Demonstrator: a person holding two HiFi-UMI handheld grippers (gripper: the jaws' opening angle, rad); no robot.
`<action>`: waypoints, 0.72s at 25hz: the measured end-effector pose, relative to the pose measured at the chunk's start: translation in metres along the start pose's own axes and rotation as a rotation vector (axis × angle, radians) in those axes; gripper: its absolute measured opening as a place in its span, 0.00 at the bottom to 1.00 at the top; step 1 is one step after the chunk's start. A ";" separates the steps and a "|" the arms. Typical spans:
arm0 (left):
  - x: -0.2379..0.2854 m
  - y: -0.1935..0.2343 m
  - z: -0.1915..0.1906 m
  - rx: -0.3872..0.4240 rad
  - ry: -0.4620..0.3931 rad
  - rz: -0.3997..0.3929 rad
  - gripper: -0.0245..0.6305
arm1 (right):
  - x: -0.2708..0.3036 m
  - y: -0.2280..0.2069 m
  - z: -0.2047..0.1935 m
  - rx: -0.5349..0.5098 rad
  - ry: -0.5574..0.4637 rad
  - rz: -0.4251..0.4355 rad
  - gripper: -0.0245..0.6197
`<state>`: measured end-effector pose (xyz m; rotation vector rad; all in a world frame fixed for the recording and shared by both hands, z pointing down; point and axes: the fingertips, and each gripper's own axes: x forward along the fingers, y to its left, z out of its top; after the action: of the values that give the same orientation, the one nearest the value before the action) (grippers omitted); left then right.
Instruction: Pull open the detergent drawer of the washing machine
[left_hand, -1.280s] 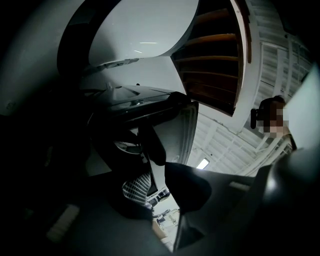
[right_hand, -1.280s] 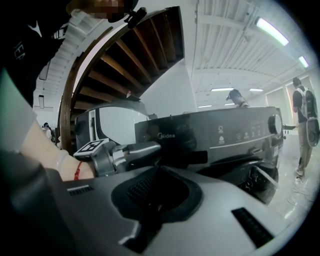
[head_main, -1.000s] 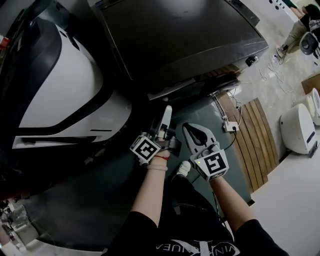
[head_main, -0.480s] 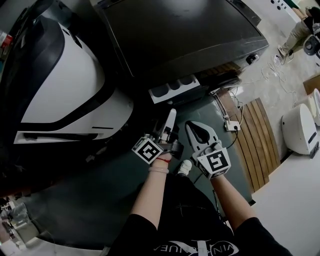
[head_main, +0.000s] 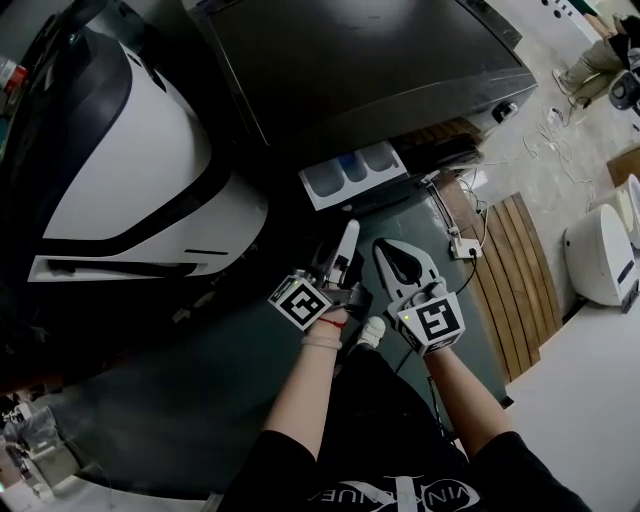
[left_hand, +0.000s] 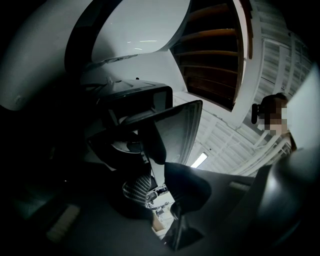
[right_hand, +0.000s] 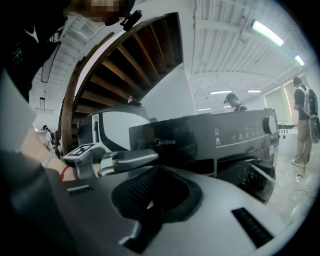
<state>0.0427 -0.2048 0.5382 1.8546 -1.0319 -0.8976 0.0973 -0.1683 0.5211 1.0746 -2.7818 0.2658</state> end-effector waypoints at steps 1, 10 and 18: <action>-0.001 -0.001 -0.002 -0.001 -0.002 0.001 0.17 | -0.003 0.000 0.000 -0.002 -0.002 -0.003 0.06; -0.013 -0.012 -0.018 -0.010 0.002 -0.005 0.17 | -0.034 -0.005 -0.006 0.025 -0.011 -0.057 0.06; -0.023 -0.020 -0.031 -0.014 0.033 -0.014 0.17 | -0.045 0.008 -0.003 0.004 -0.015 -0.057 0.06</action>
<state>0.0663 -0.1677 0.5373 1.8606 -0.9915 -0.8771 0.1254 -0.1327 0.5147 1.1596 -2.7594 0.2581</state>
